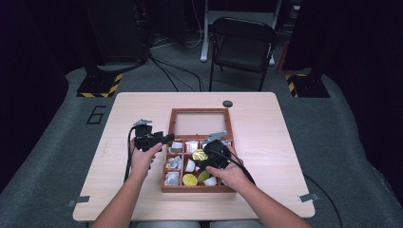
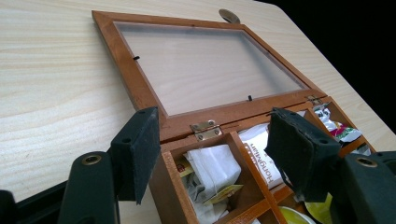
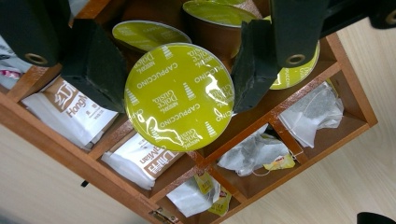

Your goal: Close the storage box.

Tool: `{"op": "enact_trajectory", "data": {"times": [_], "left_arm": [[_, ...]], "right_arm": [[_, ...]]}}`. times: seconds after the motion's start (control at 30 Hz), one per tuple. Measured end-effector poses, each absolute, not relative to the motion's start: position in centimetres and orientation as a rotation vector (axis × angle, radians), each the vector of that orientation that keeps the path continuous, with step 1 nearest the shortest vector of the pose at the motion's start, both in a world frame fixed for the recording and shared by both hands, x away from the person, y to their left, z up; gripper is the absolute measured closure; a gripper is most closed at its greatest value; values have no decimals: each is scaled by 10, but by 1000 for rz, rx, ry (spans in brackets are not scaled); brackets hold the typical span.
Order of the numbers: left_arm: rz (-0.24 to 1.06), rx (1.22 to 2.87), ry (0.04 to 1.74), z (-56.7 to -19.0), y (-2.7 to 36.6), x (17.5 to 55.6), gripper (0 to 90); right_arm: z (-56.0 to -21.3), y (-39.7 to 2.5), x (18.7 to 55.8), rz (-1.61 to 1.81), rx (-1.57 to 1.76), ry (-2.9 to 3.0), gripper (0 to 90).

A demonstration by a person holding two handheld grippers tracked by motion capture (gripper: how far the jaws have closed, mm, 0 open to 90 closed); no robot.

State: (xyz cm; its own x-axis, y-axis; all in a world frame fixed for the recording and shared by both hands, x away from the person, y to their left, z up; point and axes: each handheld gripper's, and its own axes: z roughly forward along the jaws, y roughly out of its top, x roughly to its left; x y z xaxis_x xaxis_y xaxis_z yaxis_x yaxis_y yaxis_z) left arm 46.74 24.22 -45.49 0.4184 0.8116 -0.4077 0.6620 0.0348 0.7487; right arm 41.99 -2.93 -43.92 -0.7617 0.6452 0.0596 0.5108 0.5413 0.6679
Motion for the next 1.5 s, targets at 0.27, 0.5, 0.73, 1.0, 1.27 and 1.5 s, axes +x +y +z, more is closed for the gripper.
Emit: {"op": "enact_trajectory", "data": {"times": [0.27, 0.5, 0.73, 1.0, 1.27, 1.5], "left_arm": [[190, 1678, 1300, -454, 244, 468, 344], [188, 1664, 1310, -454, 248, 469, 346], [198, 1654, 1309, -452, 250, 469, 347], [196, 1651, 1310, -452, 251, 469, 348], [197, 1656, 1311, -452, 249, 470, 348], [200, 1661, 1310, -453, 249, 470, 348]], "right_arm": [[-431, -37, 425, 1034, 998, 2572, 370], [-426, -54, 434, 1049, 1055, 2538, 370], [-419, -71, 441, 1055, 1095, 2492, 369], [-416, -86, 449, 1050, 1151, 2456, 369], [-414, -102, 454, 1043, 1188, 2412, 369], [-412, -119, 458, 1024, 1224, 2368, 369]]}}
